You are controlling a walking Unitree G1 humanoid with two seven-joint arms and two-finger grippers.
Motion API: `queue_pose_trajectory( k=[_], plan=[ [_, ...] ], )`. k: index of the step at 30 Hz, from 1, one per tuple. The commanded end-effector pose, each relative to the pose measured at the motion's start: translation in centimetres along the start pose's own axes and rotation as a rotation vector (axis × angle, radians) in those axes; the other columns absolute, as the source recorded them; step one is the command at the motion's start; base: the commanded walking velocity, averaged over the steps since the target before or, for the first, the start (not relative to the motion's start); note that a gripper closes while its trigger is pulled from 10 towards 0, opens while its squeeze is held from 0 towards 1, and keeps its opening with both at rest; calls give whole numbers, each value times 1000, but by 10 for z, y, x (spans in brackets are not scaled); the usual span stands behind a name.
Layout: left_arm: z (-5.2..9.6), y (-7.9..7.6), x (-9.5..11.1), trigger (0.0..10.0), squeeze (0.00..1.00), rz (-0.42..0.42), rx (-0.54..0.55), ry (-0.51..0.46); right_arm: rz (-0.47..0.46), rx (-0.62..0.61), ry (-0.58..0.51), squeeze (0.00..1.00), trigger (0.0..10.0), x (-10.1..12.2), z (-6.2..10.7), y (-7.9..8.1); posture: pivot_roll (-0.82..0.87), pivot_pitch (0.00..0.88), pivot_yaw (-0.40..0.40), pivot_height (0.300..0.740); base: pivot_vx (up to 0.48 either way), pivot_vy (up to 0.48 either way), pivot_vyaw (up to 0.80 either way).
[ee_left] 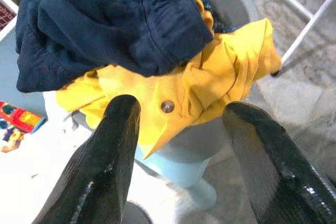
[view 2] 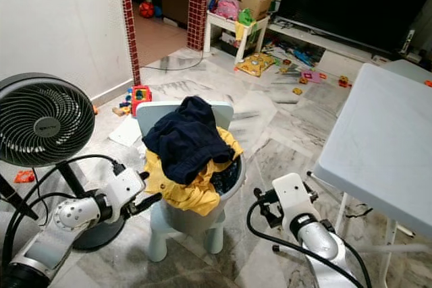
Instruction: Hang hanger
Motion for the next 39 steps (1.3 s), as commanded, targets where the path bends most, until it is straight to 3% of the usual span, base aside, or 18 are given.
queue_pose_trajectory(
  k=[1,2,10,11,12,13,19,26,39],
  plan=[
    [-3,9,6,10000,322,-60,2,-24,3,-8,-2,0,10000,3,0,-5,119,0,-133,740,0,0,0],
    [-4,11,7,10000,1000,-58,1,-28,4,-8,-2,0,10000,3,0,-5,116,0,-131,740,0,0,0],
    [-16,26,15,10000,1000,-125,9,-49,1,-14,0,0,10000,3,2,-6,104,0,-132,740,0,0,0],
    [-19,26,16,10000,929,-133,3,-48,0,-13,1,0,10000,3,2,-5,104,0,-132,740,0,0,0],
    [-21,27,16,10000,420,-136,-2,-46,0,-12,0,0,10000,3,2,-5,97,0,-132,740,0,0,0],
    [-24,28,17,10000,0,-138,-7,-46,0,-10,-1,0,10000,4,2,-4,97,0,-132,740,0,0,0],
    [-38,30,17,10000,0,-216,-33,-13,-22,-1,-22,0,10000,13,4,-2,69,0,-130,740,0,0,0],
    [-49,38,22,10000,0,-231,-33,13,-68,4,-26,0,10000,17,15,0,31,0,-121,740,0,0,0],
    [-64,27,43,10000,0,-282,-80,-53,-96,29,-9,0,10000,19,29,11,-23,0,-110,740,0,0,0]
  ],
)
Point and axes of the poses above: a point about 5 cm out from each wrist's last joint towards the gripper, its own z axis pointing back from the gripper into the wrist, its own x axis along the axis of the wrist's last joint, y = z × x, the point moved 4 cm from there along -z, pointing out of the wrist towards the gripper, and after that the axes turned 11 degrees about -z, right-handed, at the moved point
